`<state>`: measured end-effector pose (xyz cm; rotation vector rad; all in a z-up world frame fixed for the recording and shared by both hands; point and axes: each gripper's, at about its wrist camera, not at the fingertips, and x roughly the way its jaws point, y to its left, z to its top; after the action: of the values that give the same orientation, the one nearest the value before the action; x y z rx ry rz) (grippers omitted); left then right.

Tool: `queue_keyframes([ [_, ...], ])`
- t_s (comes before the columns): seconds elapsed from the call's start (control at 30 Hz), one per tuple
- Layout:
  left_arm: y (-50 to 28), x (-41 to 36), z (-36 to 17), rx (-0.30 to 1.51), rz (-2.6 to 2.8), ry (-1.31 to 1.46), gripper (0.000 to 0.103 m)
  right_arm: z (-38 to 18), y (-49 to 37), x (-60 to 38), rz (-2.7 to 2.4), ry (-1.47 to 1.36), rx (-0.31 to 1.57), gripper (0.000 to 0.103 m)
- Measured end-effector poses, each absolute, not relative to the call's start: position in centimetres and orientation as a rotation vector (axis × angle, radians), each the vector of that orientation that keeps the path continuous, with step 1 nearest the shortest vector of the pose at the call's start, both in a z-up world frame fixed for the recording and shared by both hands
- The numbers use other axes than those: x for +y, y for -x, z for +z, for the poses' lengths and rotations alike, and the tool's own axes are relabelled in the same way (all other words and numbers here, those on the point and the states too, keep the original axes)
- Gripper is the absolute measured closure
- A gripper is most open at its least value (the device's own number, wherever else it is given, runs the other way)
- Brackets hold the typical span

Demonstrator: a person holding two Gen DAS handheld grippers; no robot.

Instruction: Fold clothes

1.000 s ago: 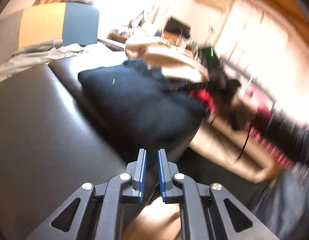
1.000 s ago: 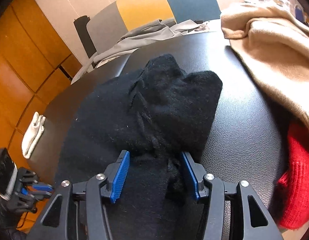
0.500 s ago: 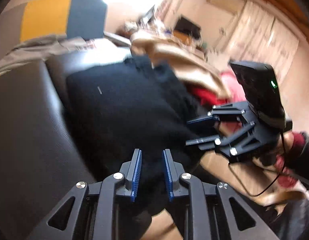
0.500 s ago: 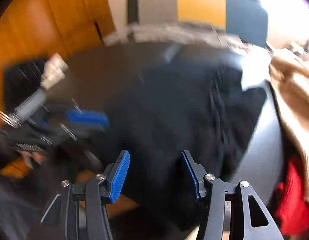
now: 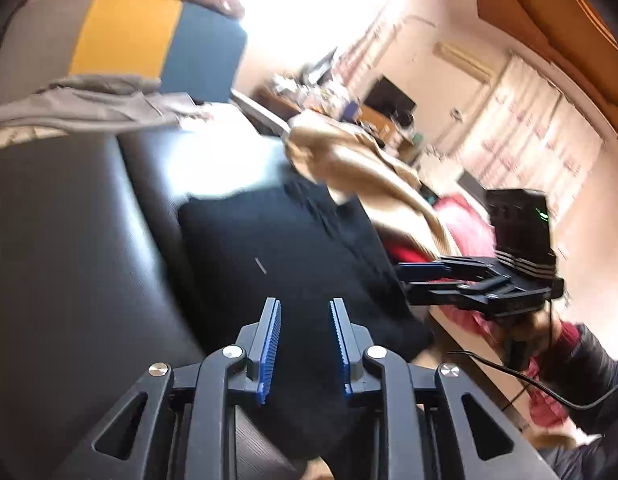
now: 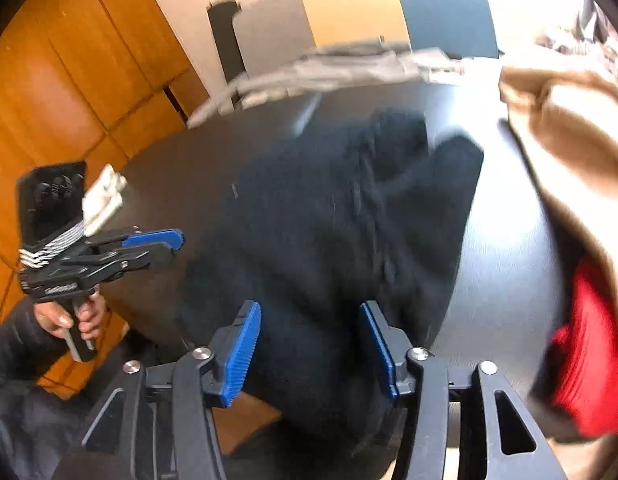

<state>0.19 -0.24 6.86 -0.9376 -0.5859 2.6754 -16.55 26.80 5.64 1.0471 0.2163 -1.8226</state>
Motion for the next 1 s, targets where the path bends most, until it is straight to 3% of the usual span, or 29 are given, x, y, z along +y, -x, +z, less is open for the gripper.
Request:
queue_keyframes([
  [0.3,7.6,-2.9,9.1,-0.508,2.720,0.961,0.078,8.0,20.2,20.1,-1.883,-0.993,0.340,0.041],
  [0.5,15.2,-2.5,3.3,-0.494,2.608,1.416,0.075,4.4,23.7,20.6,-1.928,-1.145,0.376,0.041],
  [0.57,15.4,-3.3,2.2,-0.629,2.621,1.381,0.076,2.7,24.6,21.8,-1.932,-1.199,0.358,0.041],
  [0.73,13.9,-2.7,3.8,-0.582,2.666,1.279,0.075,1.3,25.2,24.0,-1.943,-1.180,0.226,0.039],
  [0.83,11.5,-4.7,5.1,-0.695,2.644,1.172,0.066,2.1,25.7,24.8,-1.913,-1.178,0.138,0.037],
  [0.9,9.8,-6.7,5.0,-0.827,2.581,1.130,0.053,3.0,26.0,26.3,-1.884,-1.165,-0.003,0.036],
  [1.0,8.6,-9.4,3.9,-0.982,2.470,1.131,0.043,3.0,26.0,28.5,-1.820,-1.197,-0.188,0.012],
])
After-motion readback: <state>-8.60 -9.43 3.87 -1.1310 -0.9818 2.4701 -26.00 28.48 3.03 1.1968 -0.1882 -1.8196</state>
